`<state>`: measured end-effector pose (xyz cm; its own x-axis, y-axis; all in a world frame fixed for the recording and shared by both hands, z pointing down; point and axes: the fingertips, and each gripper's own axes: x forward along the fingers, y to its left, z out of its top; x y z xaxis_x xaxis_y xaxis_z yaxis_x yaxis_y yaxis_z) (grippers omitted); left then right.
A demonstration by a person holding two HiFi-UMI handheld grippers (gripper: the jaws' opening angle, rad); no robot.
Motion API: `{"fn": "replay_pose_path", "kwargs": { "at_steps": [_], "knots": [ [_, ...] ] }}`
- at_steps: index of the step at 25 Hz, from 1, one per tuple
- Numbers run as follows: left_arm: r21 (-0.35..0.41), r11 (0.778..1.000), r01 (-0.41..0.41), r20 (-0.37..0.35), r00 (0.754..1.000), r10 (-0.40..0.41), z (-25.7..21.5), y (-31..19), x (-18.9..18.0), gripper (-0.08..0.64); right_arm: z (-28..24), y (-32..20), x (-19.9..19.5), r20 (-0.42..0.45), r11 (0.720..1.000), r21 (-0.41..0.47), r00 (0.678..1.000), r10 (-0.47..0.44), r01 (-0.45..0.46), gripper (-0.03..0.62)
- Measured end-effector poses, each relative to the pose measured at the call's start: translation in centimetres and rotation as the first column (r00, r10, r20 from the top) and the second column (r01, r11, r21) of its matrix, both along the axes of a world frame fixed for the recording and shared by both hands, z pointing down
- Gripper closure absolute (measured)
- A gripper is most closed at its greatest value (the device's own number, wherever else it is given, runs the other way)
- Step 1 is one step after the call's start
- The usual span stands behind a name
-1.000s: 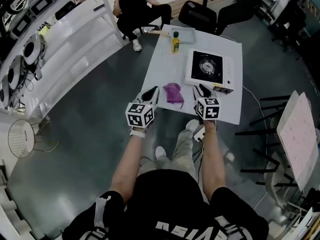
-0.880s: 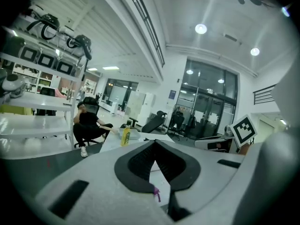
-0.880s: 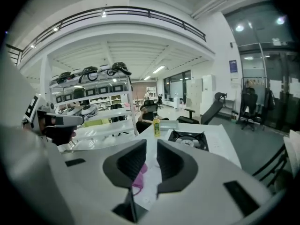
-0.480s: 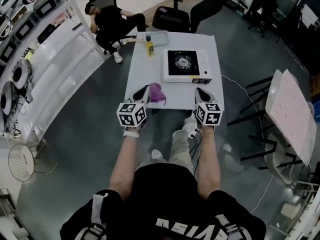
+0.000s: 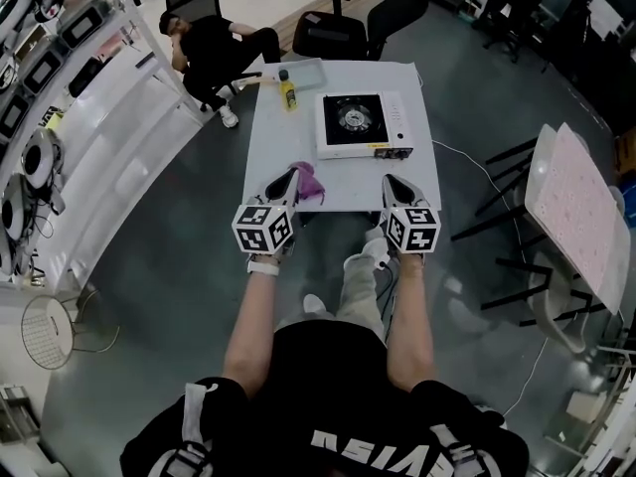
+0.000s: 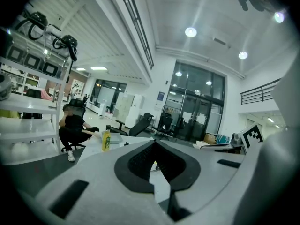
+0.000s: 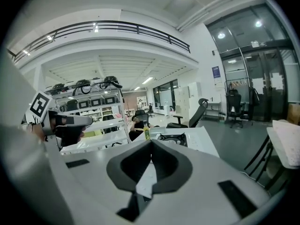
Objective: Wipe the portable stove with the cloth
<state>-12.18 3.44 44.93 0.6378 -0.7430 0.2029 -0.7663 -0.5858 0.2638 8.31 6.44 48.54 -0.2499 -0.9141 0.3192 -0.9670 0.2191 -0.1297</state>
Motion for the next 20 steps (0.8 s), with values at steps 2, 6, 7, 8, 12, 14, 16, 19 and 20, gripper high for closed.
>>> {"fn": "replay_pose_path", "kwargs": {
  "at_steps": [2, 6, 7, 8, 12, 14, 16, 19, 20],
  "knots": [
    [0.001, 1.0, -0.002, 0.002, 1.0, 0.002, -0.1, 0.2, 0.1, 0.554, -0.1, 0.1, 0.0, -0.006, 1.0, -0.001, 1.0, -0.001, 0.001, 0.581],
    [0.0, 1.0, 0.003, -0.001, 1.0, -0.003, -0.1, 0.4, -0.4, 0.554, -0.2, 0.2, -0.1, -0.016, 1.0, -0.002, 1.0, -0.004, 0.004, 0.581],
    [0.0, 1.0, 0.006, -0.003, 1.0, -0.006, -0.1, 0.4, -0.5, 0.554, -0.2, 0.3, -0.2, -0.02, 1.0, -0.003, 1.0, -0.004, 0.004, 0.581],
    [0.001, 1.0, 0.008, -0.005, 1.0, -0.008, -0.1, 0.4, -0.6, 0.554, -0.2, 0.3, -0.2, -0.023, 1.0, -0.004, 1.0, -0.004, 0.004, 0.581],
    [0.006, 1.0, 0.01, -0.008, 1.0, -0.01, -0.4, 0.4, -0.8, 0.554, -0.4, 0.3, -0.5, -0.029, 1.0, -0.004, 1.0, -0.006, 0.006, 0.581],
    [0.009, 1.0, 0.012, -0.009, 1.0, -0.012, -0.6, 0.5, -1.0, 0.554, -0.6, 0.3, -0.7, -0.034, 1.0, -0.002, 0.999, -0.009, 0.009, 0.581],
    [0.011, 1.0, 0.011, -0.009, 1.0, -0.011, -0.6, 0.6, -1.1, 0.554, -0.8, 0.4, -0.9, -0.039, 1.0, 0.001, 0.999, -0.012, 0.012, 0.581],
    [0.014, 1.0, 0.007, -0.009, 1.0, -0.007, -0.7, 0.8, -1.0, 0.554, -0.9, 0.5, -0.9, -0.045, 1.0, 0.004, 0.999, -0.013, 0.013, 0.581],
    [0.015, 1.0, 0.005, -0.009, 1.0, -0.005, -0.7, 0.9, -0.9, 0.554, -1.0, 0.5, -0.9, -0.046, 1.0, 0.004, 0.999, -0.012, 0.012, 0.581]
  ]
}}
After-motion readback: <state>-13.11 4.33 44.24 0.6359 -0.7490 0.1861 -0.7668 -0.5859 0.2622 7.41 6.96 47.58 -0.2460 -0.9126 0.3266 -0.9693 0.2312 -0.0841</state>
